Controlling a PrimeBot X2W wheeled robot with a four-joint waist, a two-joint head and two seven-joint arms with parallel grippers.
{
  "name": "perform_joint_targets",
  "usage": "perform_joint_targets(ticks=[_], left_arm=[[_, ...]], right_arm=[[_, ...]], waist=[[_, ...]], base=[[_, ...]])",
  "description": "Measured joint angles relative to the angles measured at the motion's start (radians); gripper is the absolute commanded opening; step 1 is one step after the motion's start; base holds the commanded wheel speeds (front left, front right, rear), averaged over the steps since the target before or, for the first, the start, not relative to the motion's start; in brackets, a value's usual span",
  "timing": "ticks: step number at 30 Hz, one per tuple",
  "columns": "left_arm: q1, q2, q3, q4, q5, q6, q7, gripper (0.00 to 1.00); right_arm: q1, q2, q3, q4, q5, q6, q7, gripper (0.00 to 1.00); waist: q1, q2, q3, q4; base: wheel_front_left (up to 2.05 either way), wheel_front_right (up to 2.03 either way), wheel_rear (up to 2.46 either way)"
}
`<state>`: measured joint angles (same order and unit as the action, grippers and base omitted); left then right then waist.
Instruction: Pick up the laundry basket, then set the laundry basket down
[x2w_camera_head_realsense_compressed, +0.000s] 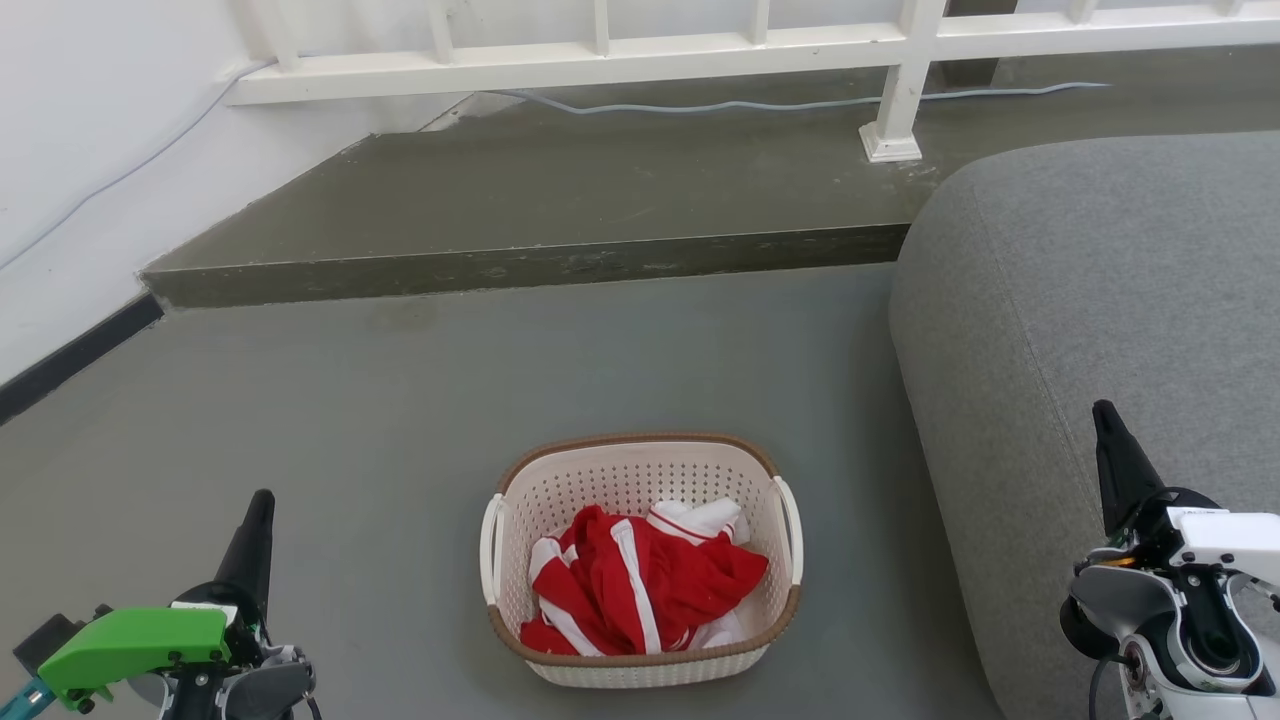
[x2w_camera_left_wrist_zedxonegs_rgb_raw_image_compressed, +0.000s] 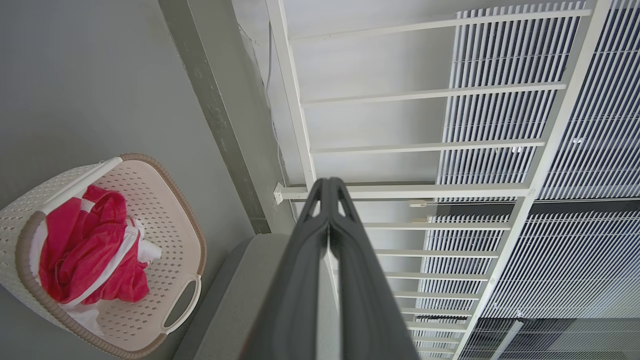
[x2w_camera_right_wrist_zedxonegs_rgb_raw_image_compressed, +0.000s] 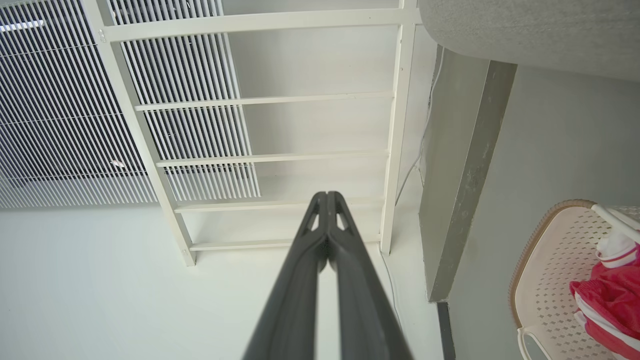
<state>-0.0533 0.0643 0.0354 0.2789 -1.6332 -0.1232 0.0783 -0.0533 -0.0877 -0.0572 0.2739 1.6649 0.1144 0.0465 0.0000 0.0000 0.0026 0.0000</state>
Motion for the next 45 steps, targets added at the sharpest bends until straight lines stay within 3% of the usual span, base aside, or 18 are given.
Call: perform_joint_targets(ticks=[45], left_arm=[[-0.001, -0.001, 0.002, 0.002, 0.0, 0.0, 0.0, 0.0]], right_arm=[[-0.001, 0.0, -0.003, 0.007, 0.0, 0.003, 0.003, 0.0]], waist=[[0.0, 0.0, 0.0, 0.0]], base=[[0.0, 0.0, 0.0]])
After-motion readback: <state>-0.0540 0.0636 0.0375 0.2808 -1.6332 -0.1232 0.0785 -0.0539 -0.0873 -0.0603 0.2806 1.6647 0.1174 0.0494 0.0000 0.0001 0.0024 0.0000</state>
